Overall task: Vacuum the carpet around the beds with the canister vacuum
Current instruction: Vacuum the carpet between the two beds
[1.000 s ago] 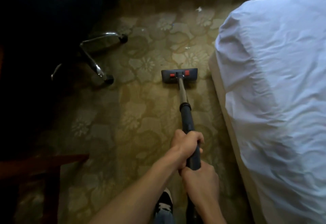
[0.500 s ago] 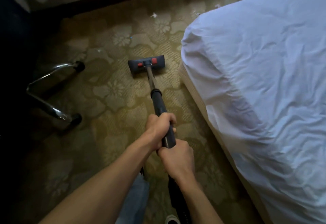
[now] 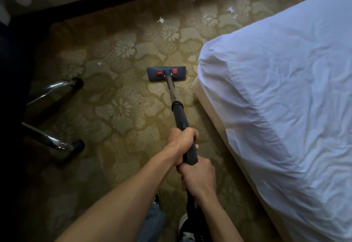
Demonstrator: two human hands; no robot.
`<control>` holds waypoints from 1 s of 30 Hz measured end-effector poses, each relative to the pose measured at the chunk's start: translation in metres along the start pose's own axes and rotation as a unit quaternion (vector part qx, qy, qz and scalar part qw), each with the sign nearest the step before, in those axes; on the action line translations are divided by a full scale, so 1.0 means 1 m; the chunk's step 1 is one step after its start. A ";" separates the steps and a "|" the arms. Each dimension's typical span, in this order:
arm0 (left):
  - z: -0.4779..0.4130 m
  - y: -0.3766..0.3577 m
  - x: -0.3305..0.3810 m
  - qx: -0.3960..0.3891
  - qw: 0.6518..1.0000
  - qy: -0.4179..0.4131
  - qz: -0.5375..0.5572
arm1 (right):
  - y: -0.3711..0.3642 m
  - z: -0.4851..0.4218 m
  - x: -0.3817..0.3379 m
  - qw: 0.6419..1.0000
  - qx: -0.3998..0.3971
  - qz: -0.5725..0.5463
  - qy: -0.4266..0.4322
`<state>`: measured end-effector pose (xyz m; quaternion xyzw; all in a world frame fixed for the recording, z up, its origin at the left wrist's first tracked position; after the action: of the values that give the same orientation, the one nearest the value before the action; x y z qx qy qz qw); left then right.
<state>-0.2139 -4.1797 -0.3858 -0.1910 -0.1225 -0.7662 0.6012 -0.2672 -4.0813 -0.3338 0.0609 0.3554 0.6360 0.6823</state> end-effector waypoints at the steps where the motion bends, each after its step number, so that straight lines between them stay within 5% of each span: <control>1: -0.001 -0.001 -0.003 0.002 1.000 0.004 -0.003 | 0.000 0.000 0.002 1.000 -0.002 0.002 -0.003; 19: 0.024 0.012 -0.071 0.002 1.000 -0.003 -0.015 | -0.021 0.037 0.068 0.999 -0.030 -0.012 -0.002; 30: 0.105 0.012 -0.212 0.008 1.000 -0.009 -0.002 | -0.014 0.120 0.201 0.999 -0.051 0.003 0.002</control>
<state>-0.1442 -3.9537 -0.3852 -0.1929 -0.1340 -0.7648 0.5999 -0.2008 -3.8566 -0.3342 0.0260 0.3238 0.6550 0.6822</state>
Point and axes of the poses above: each hand's wrist, its own z-axis away from the middle knuckle, its own y-axis out of the back of the hand, x = y × z, the point moved 9 cm from there along -z, towards the middle knuckle, and after that the axes turned 4 degrees about x, right-handed, at the moved point
